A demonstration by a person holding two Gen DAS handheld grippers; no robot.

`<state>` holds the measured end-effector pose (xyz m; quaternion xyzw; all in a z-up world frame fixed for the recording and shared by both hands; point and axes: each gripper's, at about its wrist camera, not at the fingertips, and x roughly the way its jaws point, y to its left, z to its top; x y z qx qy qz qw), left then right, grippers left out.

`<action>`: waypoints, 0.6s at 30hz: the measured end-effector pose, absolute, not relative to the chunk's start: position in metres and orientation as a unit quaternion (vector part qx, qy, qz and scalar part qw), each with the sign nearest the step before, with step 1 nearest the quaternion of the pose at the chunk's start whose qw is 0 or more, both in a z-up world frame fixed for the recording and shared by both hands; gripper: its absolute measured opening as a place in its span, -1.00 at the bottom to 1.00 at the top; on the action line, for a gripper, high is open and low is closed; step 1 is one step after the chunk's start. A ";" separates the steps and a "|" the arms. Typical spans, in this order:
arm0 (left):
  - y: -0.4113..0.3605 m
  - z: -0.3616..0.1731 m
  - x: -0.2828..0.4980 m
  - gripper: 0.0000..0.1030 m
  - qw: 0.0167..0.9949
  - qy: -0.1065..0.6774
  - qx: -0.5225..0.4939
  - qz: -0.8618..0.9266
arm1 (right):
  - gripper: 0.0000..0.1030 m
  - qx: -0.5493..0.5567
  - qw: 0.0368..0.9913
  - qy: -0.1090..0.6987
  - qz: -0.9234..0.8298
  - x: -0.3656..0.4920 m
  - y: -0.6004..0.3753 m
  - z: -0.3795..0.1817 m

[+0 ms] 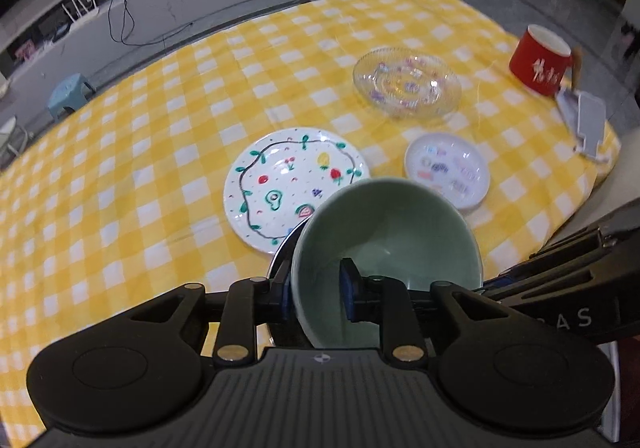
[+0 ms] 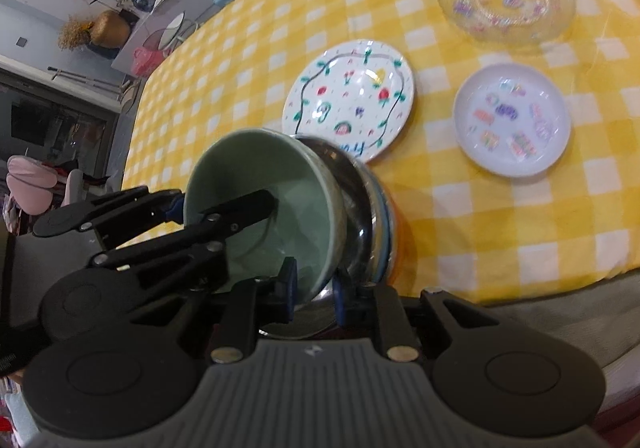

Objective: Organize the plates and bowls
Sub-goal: 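Carry the green bowl with both grippers over the stacked steel bowls, then lower the green bowl into the steel bowl and open both grippers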

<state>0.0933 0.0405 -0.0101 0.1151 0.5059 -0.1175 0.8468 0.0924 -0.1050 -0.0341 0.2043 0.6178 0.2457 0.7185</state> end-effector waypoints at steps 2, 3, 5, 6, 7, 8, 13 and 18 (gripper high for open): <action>0.041 -0.009 0.093 -0.48 0.846 0.507 0.116 -0.116 | -0.67 0.207 0.711 0.625 0.247 0.092 -0.103 -0.038; 0.042 -0.009 0.093 -0.48 0.847 0.506 0.117 -0.114 | -0.67 0.207 0.708 0.629 0.247 0.092 -0.102 -0.039; 0.042 -0.008 0.092 -0.47 0.846 0.508 0.122 -0.110 | -0.67 0.203 0.707 0.631 0.246 0.091 -0.099 -0.041; 0.042 -0.007 0.092 -0.47 0.846 0.506 0.123 -0.112 | -0.67 0.201 0.707 0.632 0.245 0.091 -0.098 -0.042; 0.042 -0.007 0.091 -0.46 0.847 0.504 0.125 -0.113 | -0.67 0.202 0.707 0.632 0.244 0.091 -0.098 -0.042; 0.041 -0.007 0.091 -0.41 0.848 0.502 0.127 -0.112 | -0.67 0.203 0.707 0.632 0.243 0.091 -0.099 -0.043; 0.037 -0.004 0.090 -0.34 0.849 0.498 0.137 -0.110 | -0.67 0.217 0.710 0.627 0.235 0.089 -0.104 -0.045; 0.041 0.015 0.082 -0.16 0.871 0.463 0.125 -0.107 | -0.62 0.215 0.725 0.613 0.226 0.089 -0.105 -0.041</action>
